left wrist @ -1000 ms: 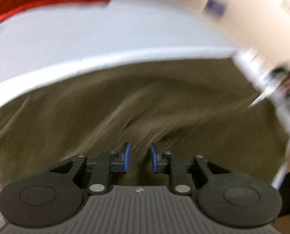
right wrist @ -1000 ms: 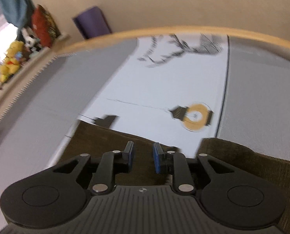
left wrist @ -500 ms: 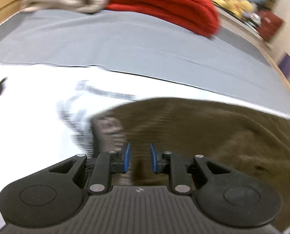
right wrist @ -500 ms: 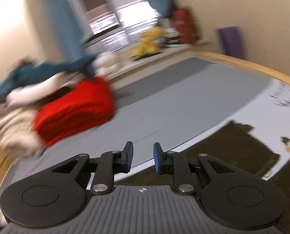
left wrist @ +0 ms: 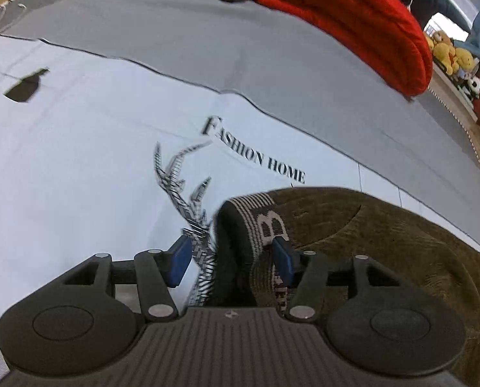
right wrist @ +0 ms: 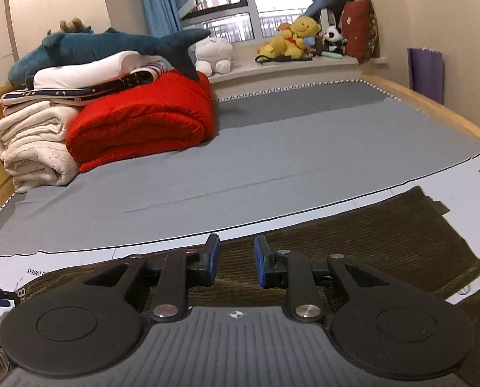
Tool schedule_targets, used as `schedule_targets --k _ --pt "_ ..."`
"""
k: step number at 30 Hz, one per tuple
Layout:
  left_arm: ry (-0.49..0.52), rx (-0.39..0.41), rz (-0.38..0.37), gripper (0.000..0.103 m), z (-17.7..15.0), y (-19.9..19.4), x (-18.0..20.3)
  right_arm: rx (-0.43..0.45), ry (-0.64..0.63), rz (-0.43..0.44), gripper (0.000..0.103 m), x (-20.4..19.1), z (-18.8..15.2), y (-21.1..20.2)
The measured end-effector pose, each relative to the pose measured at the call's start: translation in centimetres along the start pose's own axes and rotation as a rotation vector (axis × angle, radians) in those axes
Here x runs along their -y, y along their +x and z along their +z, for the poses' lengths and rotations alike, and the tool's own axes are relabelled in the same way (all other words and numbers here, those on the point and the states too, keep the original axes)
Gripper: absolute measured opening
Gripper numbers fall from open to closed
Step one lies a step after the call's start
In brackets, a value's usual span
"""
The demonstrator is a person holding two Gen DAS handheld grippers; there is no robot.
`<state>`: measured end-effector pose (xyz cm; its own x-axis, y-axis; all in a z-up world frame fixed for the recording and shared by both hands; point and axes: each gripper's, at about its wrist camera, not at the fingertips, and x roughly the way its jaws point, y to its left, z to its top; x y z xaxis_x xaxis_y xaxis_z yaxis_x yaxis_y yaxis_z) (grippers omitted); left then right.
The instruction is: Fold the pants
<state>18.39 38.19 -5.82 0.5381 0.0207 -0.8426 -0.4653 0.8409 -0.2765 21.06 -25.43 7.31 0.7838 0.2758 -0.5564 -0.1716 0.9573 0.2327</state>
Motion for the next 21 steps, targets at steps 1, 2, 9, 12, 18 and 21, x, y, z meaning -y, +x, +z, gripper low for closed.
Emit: schedule_targets --k 1,2,9,12,18,21 --pt "0.003 -0.008 -0.001 0.068 0.0 0.5 0.3 -0.004 -0.005 0.011 0.024 -0.4 -0.4 0.5" --pt "0.007 -0.013 -0.001 0.071 -0.1 0.9 0.5 -0.003 -0.015 0.018 0.024 -0.4 -0.4 0.8" --pt "0.079 -0.004 -0.014 0.052 -0.2 1.9 1.9 0.003 -0.047 0.022 0.024 -0.8 0.2 1.4" --pt "0.128 0.012 -0.017 0.028 0.3 1.2 2.3 -0.001 -0.040 0.011 0.024 -0.7 0.3 1.7" --pt "0.062 0.038 0.038 0.024 0.3 -0.4 -0.5 0.005 -0.009 -0.022 0.024 -0.2 0.0 1.4" --pt "0.031 0.013 0.067 0.031 0.0 -0.9 -0.9 -0.001 -0.003 -0.035 0.024 0.3 -0.2 1.2"
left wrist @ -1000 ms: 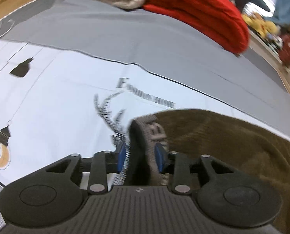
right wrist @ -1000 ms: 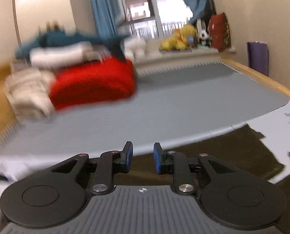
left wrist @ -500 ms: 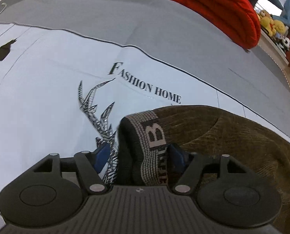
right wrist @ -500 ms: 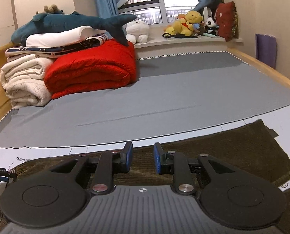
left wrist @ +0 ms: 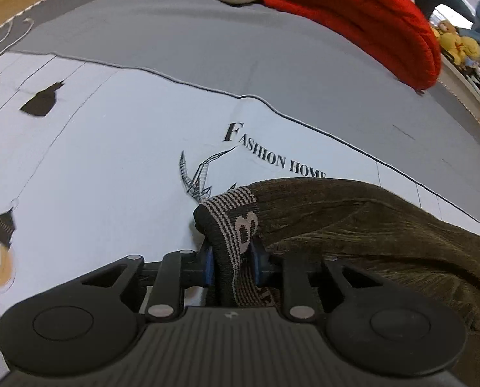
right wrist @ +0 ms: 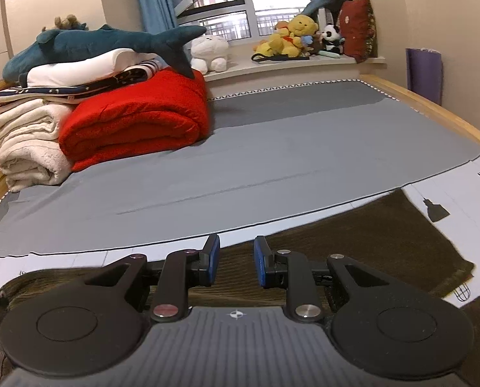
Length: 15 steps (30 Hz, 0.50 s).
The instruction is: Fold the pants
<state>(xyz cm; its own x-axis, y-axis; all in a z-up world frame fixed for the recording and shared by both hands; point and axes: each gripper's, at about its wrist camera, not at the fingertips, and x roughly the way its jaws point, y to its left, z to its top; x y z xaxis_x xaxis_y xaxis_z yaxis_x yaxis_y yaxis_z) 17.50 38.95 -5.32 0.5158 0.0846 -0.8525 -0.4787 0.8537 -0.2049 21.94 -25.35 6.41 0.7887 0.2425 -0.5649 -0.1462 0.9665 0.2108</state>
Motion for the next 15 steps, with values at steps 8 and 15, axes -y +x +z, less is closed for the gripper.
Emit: schedule_targets --k 8,15 --pt "0.101 -0.084 0.026 0.077 -1.0 -5.8 3.0 -0.036 -0.007 -0.004 0.024 1.2 -0.6 -0.6" --pt "0.222 -0.298 0.047 0.077 -9.6 -5.2 2.3 -0.030 0.021 0.009 0.027 2.1 -0.6 -2.3"
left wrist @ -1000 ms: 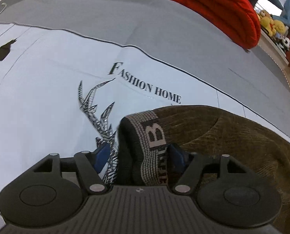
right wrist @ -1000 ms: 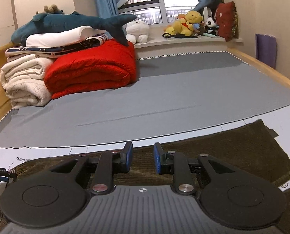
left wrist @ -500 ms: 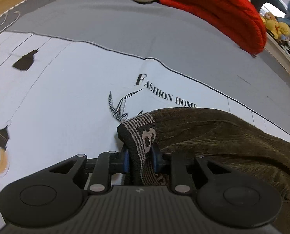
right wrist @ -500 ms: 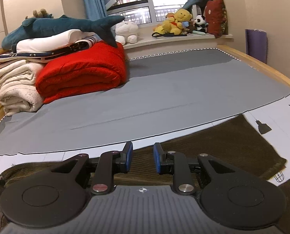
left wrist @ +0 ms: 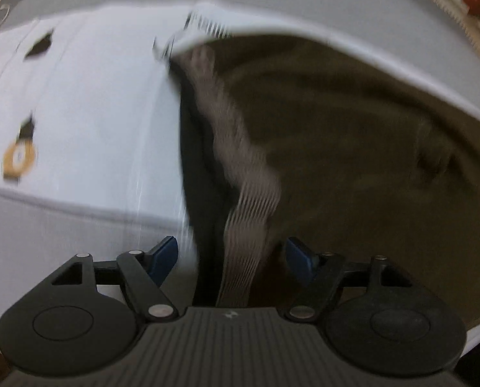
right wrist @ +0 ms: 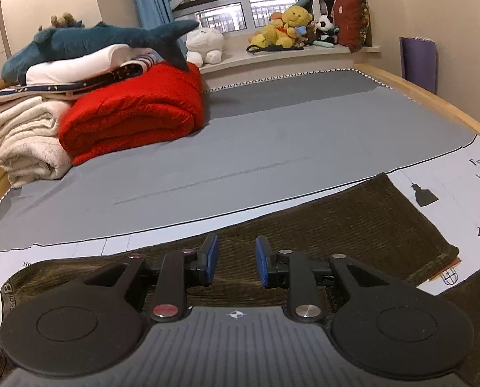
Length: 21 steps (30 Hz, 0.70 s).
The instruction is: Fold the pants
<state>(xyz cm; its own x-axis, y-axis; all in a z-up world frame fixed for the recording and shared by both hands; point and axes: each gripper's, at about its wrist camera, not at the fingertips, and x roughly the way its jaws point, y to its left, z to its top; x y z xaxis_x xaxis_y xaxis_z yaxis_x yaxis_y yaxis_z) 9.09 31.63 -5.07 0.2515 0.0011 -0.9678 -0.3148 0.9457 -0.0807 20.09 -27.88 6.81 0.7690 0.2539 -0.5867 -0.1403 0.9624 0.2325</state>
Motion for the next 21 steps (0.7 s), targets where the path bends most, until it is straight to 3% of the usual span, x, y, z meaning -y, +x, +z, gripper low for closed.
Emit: schedule_targets --k 3,4,5,7,9,12,14,16,18,21 --pt "0.031 -0.038 0.025 0.065 -1.4 1.8 -0.1 0.007 0.016 -0.011 0.027 0.8 -0.2 -0.7" --pt "0.060 -0.028 0.010 0.046 -1.7 1.7 0.2 0.004 0.025 -0.020 0.027 1.2 -0.3 -0.9" --pt "0.093 -0.028 -0.012 0.039 -1.8 1.5 0.5 0.004 0.038 -0.030 0.027 1.8 -0.3 -1.0" --pt "0.254 -0.022 0.050 0.024 -2.4 0.6 1.8 0.005 0.062 -0.056 0.027 3.1 -0.3 -1.4" --pt "0.379 -0.027 0.135 0.025 -3.5 0.2 2.5 0.007 0.089 -0.084 0.027 4.7 -0.4 -1.8" --pt "0.349 -0.081 0.144 0.026 -4.0 0.1 0.6 -0.005 0.140 -0.135 0.027 7.5 -0.7 -2.4" --pt "0.290 -0.081 0.129 0.033 -3.7 -0.3 -0.4 -0.009 0.188 -0.155 0.027 9.3 -0.9 -2.7" --pt "0.290 -0.026 0.153 0.041 -3.5 -1.3 -0.4 -0.018 0.217 -0.177 0.027 10.9 -1.2 -2.8" --pt "0.316 0.084 0.179 0.046 -3.3 -3.1 0.3 -0.034 0.242 -0.195 0.027 12.0 -1.7 -2.6" --pt "0.300 0.187 0.038 0.046 -2.4 -5.2 1.5 -0.064 0.280 -0.207 0.027 13.1 -2.1 -2.2"
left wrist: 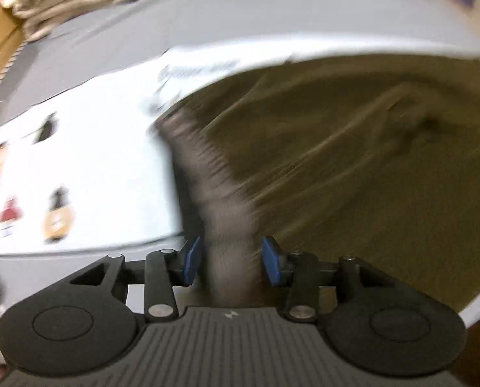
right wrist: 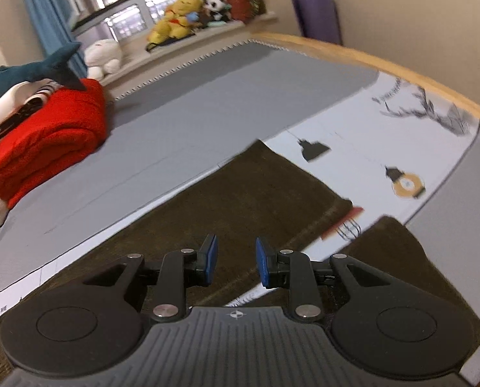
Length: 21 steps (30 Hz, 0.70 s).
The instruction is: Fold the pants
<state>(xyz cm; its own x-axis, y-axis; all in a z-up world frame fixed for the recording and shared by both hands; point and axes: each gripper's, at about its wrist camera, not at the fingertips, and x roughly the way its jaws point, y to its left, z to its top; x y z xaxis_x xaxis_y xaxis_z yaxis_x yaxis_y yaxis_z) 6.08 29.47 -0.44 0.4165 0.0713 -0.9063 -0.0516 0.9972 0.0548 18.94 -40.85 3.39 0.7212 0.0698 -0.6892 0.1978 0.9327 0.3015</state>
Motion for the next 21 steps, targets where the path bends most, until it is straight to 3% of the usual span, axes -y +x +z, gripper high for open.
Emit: schedule_targets --k 2,4,6,8,10,13,15,21 --pt "0.016 0.014 -0.090 0.046 0.5 0.3 1.2 -0.026 0.018 -0.007 0.028 0.0 -0.1 0.5" --pt "0.079 -0.013 -0.121 0.043 0.7 1.5 3.0 -0.036 0.032 0.000 0.028 -0.2 -0.1 0.8" --pt "0.160 -0.089 -0.089 0.039 -0.2 3.7 4.6 -0.034 0.026 0.009 0.030 -0.9 -0.1 0.9" --pt "0.228 -0.226 0.007 0.039 -1.2 6.9 5.4 -0.029 0.010 0.020 0.031 -1.7 -0.2 0.8" --pt "0.209 -0.224 -0.014 0.036 -0.5 6.9 5.2 -0.028 0.001 0.034 0.031 -2.5 -0.3 0.8" --pt "0.038 -0.108 -0.119 0.038 2.1 4.8 3.2 -0.022 -0.007 0.068 0.032 -3.8 -0.3 0.6" --pt "-0.043 -0.006 -0.144 0.038 3.8 3.6 2.1 -0.018 -0.018 0.088 0.032 -4.7 -0.1 0.5" --pt "-0.177 0.150 -0.041 0.038 8.5 4.2 1.5 -0.001 -0.065 0.161 0.032 -8.1 0.1 0.6"
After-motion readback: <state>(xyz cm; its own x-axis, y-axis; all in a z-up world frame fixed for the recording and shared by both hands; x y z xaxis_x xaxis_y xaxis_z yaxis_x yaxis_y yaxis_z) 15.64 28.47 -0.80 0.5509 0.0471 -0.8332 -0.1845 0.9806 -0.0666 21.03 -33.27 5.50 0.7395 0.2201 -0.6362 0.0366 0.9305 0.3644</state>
